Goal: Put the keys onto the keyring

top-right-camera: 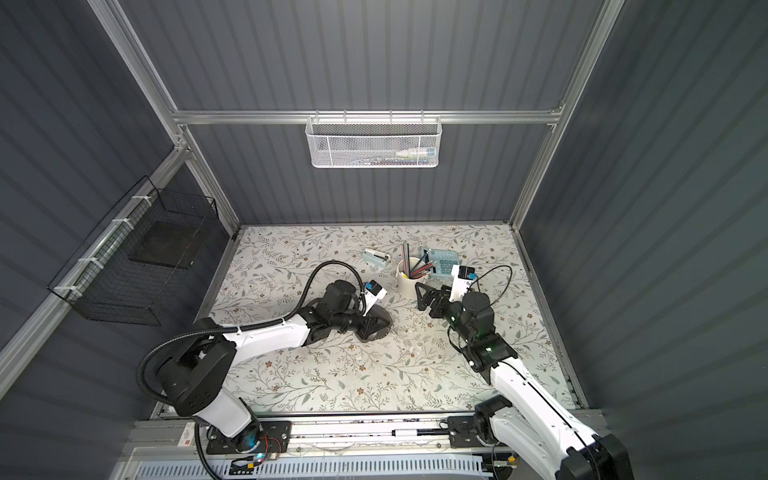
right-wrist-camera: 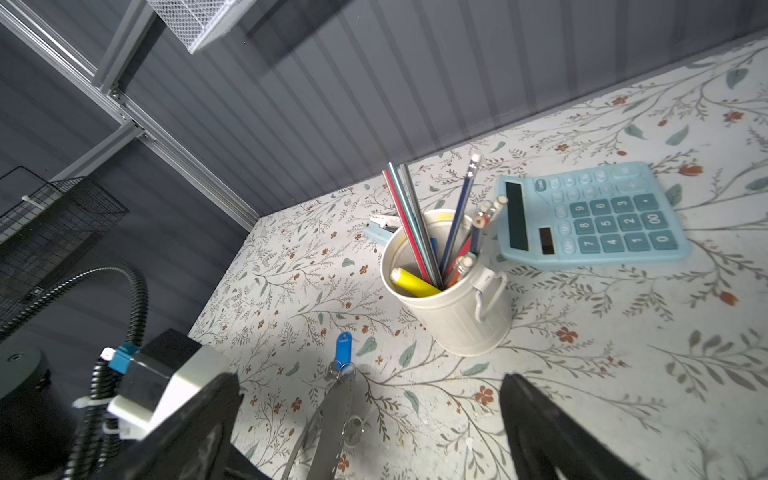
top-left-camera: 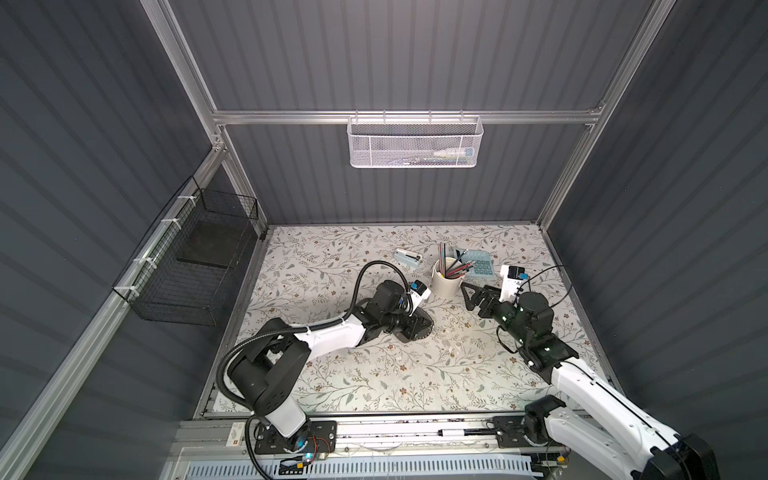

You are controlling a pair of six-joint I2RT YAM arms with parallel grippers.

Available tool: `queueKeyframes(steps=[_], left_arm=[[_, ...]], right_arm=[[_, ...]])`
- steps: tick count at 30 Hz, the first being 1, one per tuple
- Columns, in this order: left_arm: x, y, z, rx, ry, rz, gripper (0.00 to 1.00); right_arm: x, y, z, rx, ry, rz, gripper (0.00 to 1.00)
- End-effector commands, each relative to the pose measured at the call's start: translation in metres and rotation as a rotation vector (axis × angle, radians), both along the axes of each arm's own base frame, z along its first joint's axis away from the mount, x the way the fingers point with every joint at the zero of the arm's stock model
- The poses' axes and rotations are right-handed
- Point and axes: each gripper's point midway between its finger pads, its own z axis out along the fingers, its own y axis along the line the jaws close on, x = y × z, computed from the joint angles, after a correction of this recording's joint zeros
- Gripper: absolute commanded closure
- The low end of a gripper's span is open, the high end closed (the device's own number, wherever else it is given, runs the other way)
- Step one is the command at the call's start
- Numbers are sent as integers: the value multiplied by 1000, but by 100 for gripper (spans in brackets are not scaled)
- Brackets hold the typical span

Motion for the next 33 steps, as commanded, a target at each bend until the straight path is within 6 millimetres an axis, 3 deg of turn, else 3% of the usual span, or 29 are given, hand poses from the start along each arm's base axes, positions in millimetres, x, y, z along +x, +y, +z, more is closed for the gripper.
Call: queueKeyframes(steps=[1, 9, 16, 19, 22, 26, 28, 33], left_arm=[[-5, -19, 4, -44, 44, -52, 100], [-40, -49, -15, -55, 129, -173, 100], [-58, -47, -39, -15, 192, -196, 100], [-64, -44, -43, -1, 205, -202, 90], [-65, -41, -31, -9, 178, -203, 76], [-62, -39, 8, -74, 92, -193, 58], [-51, -31, 23, -73, 33, -124, 51], [-23, -6, 50, -44, -3, 55, 49]], right_arm=[[0, -4, 5, -9, 2, 3, 1], [2, -9, 2, 9, 15, -4, 1], [-1, -11, -6, 13, 23, 0, 1], [-4, -12, -9, 14, 27, -3, 1], [-5, -13, -11, 9, 24, -4, 1], [-4, -13, -13, 14, 23, -4, 1], [-4, -12, -14, 15, 25, -1, 1], [-4, -10, -24, 9, 57, 8, 1]])
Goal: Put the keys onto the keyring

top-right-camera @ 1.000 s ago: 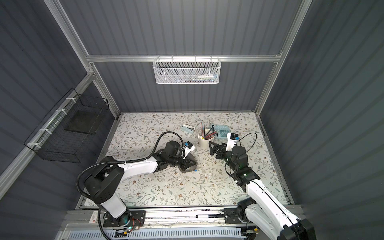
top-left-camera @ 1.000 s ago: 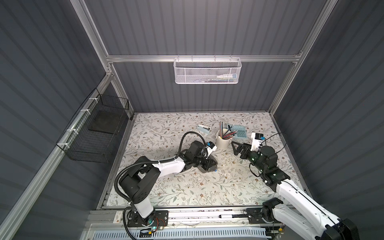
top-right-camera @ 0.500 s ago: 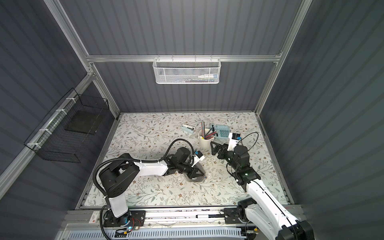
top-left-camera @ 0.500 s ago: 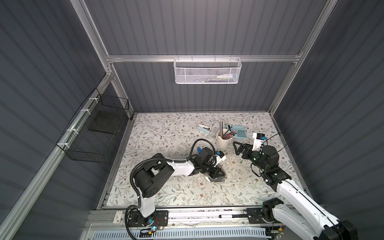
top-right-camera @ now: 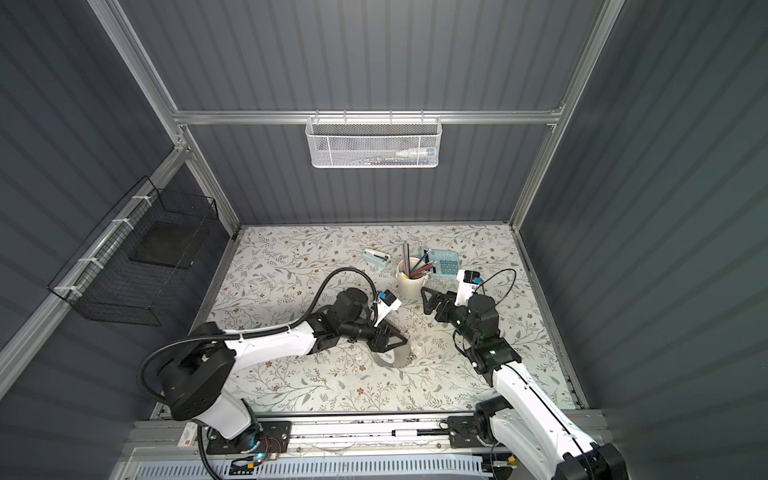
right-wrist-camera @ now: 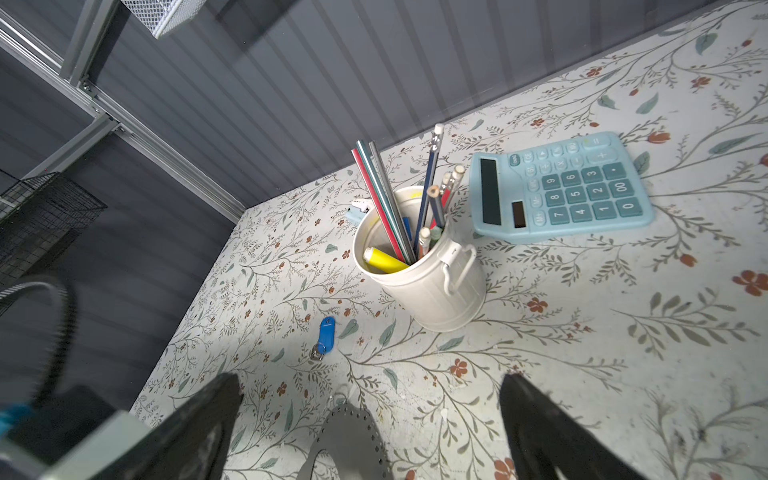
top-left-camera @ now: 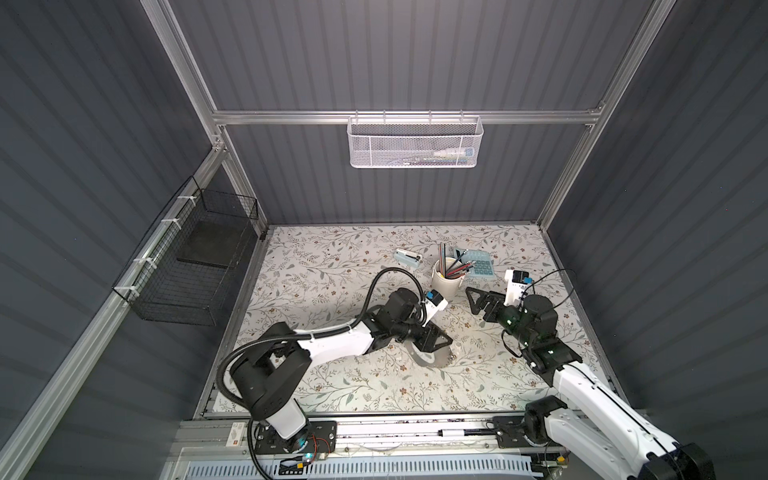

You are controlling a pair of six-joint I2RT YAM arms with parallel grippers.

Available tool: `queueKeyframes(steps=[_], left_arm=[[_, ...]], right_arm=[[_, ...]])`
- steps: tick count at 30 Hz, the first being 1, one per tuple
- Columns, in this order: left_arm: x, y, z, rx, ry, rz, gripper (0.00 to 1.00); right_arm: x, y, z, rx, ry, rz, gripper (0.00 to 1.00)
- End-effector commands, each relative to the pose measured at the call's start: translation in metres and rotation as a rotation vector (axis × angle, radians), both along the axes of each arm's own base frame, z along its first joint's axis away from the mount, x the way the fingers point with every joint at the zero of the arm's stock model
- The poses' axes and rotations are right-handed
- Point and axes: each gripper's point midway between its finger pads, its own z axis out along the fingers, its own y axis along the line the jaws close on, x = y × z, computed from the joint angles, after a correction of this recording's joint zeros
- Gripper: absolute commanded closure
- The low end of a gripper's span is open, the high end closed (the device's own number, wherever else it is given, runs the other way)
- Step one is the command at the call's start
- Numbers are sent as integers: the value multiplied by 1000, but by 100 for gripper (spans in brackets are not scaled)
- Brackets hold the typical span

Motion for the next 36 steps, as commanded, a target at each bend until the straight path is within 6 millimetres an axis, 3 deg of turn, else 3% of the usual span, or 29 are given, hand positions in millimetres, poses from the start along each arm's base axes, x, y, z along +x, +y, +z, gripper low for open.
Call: queueKeyframes(steps=[1, 4, 9, 14, 21, 26, 30, 36], left_arm=[[22, 24, 0, 87, 9, 152, 49], [35, 43, -2, 133, 52, 244, 52], [60, 72, -22, 223, 160, 393, 57], [78, 72, -49, 369, 167, 429, 64], [97, 58, -85, 476, 201, 415, 67], [104, 53, -102, 521, 211, 412, 69], [105, 53, -113, 544, 226, 411, 77], [106, 54, -117, 555, 228, 418, 87]], right_arm=[[0, 2, -6, 3, 12, 14, 1], [-2, 3, -11, -6, 37, 26, 1], [-3, 7, -21, -10, 82, 48, 1], [-3, 12, -25, 23, 95, 66, 1], [-10, 14, -24, 37, 92, 84, 2], [-17, 12, -23, 32, 85, 88, 1], [-21, 10, -25, 31, 82, 82, 1], [-22, 9, -24, 30, 77, 80, 1]])
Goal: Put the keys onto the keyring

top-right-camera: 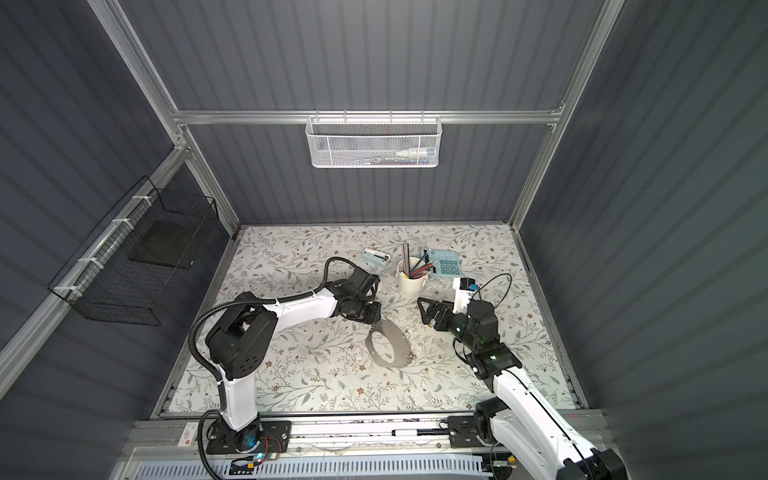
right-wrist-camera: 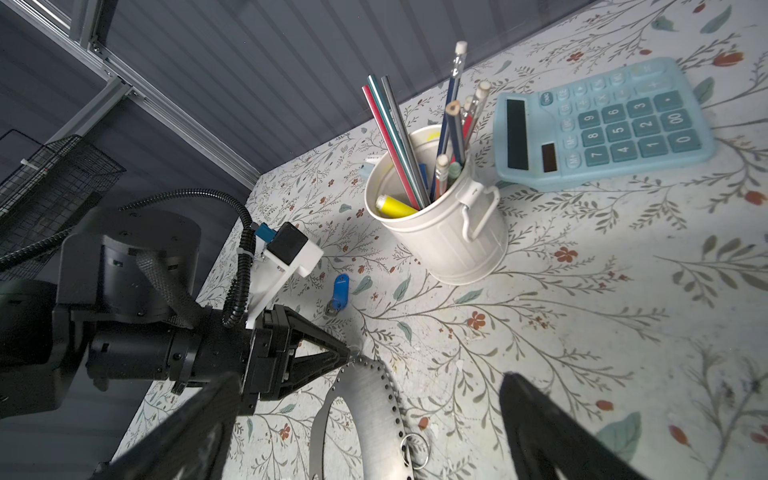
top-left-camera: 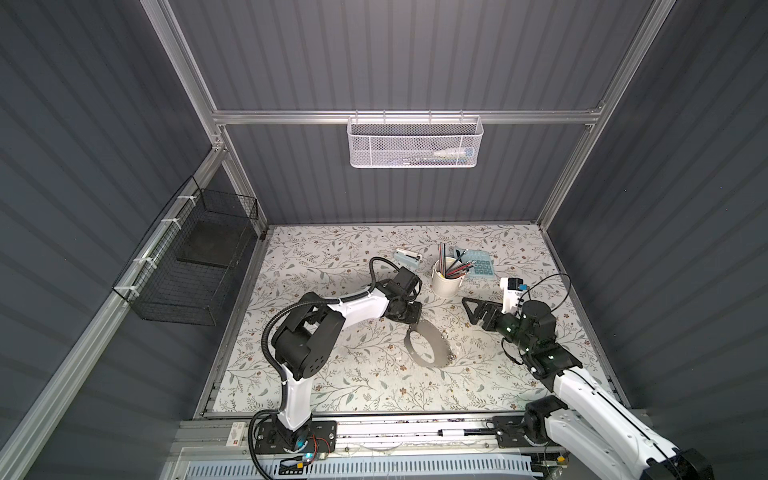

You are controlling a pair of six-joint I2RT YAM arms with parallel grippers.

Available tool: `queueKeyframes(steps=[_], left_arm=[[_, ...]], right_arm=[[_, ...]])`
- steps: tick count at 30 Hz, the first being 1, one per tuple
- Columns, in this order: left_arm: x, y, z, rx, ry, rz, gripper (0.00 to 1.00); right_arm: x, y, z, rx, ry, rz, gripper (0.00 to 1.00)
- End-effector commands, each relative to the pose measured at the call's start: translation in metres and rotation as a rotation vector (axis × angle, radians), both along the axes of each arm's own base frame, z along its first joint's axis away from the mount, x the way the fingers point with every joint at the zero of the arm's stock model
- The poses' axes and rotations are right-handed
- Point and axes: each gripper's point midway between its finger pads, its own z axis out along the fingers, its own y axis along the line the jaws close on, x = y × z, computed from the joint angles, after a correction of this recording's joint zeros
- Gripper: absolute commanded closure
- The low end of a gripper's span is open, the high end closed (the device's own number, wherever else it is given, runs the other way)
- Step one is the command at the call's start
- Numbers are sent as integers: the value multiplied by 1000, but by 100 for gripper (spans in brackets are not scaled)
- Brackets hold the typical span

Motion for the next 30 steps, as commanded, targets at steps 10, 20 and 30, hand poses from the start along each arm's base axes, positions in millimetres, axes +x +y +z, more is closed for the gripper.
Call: queueKeyframes(steps=[10, 20, 30], left_arm=[[1, 3, 5, 27, -18, -4, 100], [-4, -6, 90, -190, -238, -95, 100], [-24, -7, 173, -451, -449, -165, 100]], right_arm=[[0, -1, -2, -5, -1, 0, 1], [7, -6, 34, -30, -101, -10, 1], [6, 1, 78, 23, -199, 64, 1]])
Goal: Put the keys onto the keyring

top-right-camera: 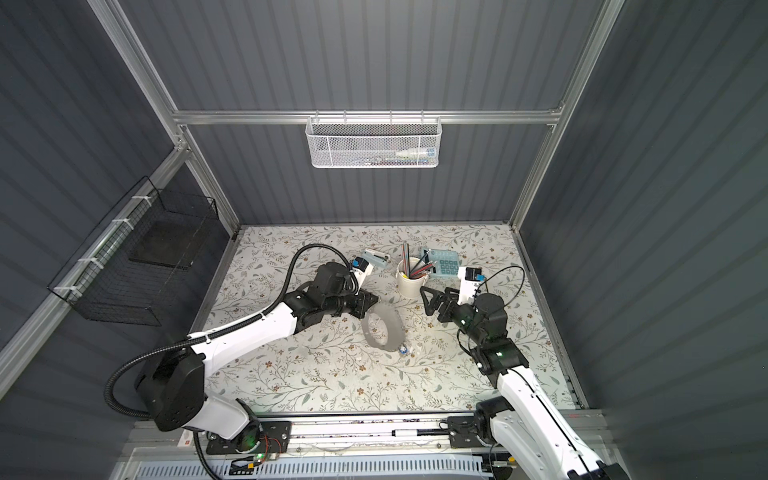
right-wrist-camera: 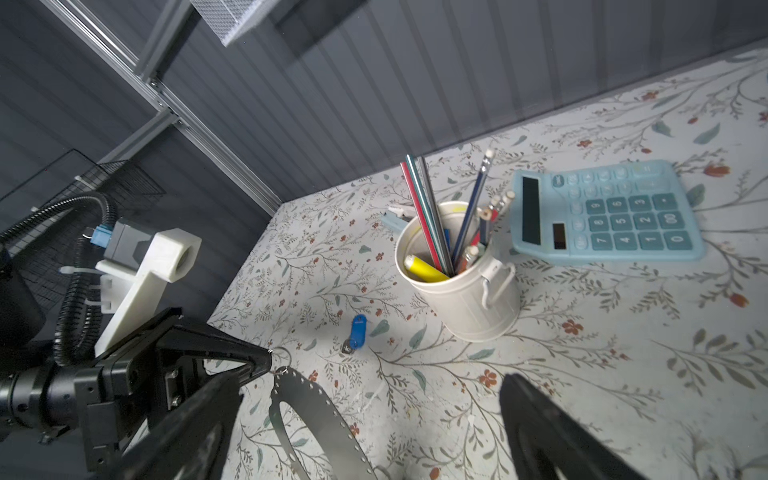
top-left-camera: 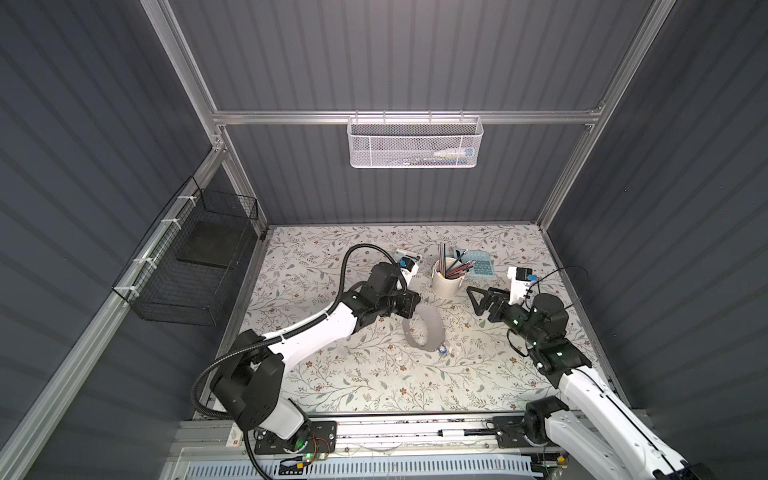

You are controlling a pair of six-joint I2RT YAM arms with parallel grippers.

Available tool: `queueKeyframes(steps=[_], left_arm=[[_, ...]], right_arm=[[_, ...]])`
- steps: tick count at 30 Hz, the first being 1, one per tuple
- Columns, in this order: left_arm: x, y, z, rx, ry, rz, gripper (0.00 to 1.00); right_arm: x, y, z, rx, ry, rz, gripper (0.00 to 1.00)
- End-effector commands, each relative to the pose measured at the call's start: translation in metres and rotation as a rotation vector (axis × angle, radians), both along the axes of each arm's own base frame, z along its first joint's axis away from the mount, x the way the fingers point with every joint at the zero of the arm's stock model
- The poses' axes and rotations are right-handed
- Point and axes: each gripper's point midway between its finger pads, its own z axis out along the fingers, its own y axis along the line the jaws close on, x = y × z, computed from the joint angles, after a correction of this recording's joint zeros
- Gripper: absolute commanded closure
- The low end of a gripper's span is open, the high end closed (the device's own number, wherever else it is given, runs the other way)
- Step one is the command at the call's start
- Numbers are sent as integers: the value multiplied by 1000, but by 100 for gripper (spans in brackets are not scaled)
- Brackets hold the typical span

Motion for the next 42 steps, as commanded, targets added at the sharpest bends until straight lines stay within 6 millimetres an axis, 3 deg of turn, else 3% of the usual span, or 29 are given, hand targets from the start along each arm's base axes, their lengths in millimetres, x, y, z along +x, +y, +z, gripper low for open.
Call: queueKeyframes(steps=[1, 6, 20, 32, 42], left_arm=[[-8, -9, 33, -122, -98, -64, 100], [-13, -8, 61, -221, -202, -83, 100], [-28, -12, 117, -489, -438, -163, 100], [-43, -18, 141, -690, -413, -235, 100], [-50, -17, 147, -732, -427, -265, 100]], right_arm=[[-1, 5, 23, 26, -58, 47, 1], [0, 8, 31, 59, -72, 68, 1], [-7, 32, 50, 121, -125, 230, 2], [-22, 53, 71, 202, -151, 409, 18], [-27, 64, 88, 271, -172, 510, 34]])
